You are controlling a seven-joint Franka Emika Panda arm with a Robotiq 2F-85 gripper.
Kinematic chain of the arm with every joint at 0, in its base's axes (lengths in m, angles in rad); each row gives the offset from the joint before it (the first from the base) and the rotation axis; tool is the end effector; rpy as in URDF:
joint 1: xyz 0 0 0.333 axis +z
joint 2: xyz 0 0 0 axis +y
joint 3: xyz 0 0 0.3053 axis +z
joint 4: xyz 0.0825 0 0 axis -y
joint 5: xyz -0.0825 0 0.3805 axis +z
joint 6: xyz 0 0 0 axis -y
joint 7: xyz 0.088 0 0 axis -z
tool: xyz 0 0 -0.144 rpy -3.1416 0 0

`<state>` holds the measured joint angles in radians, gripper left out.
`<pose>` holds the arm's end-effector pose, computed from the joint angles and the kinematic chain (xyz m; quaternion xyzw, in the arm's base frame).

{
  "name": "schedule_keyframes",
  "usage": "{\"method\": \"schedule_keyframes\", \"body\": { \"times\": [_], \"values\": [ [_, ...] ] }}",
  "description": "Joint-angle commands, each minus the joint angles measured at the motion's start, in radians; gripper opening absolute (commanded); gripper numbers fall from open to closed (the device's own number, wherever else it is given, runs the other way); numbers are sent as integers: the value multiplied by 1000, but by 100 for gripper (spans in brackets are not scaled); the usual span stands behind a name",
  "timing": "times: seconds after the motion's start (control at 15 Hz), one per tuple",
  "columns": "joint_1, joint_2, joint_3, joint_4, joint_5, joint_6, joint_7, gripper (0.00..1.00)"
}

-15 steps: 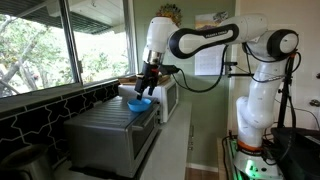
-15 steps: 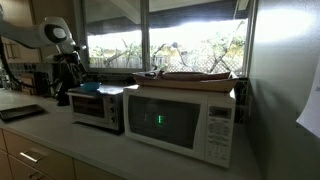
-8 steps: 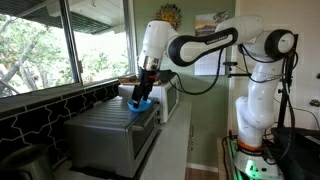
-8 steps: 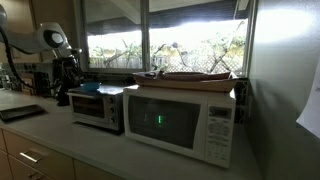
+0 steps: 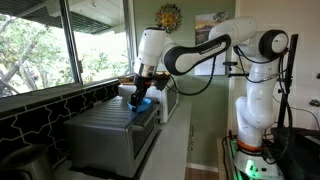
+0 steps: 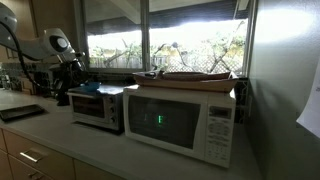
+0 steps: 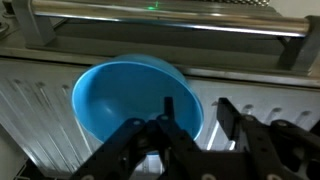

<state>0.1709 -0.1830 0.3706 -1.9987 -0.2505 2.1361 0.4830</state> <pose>0.4729 0.2739 0.5235 0.9743 0.0807 0.2030 0.0547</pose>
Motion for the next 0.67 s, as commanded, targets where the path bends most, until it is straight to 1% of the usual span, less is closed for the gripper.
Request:
{"method": "schedule_keyframes", "body": {
  "times": [0.0, 0.13, 0.27, 0.4, 0.53, 0.6],
  "values": [
    [10, 19, -20, 7, -25, 23, -17, 19],
    [9, 18, -35, 9, 1, 28, -30, 4],
    [8, 10, -59, 13, 46, 51, -58, 0],
    [9, -1, -89, 22, 115, 84, -97, 2],
    [13, -17, -131, 29, 244, 128, -164, 2],
    [16, -21, -151, 35, 316, 140, -218, 3]
  ]
}}
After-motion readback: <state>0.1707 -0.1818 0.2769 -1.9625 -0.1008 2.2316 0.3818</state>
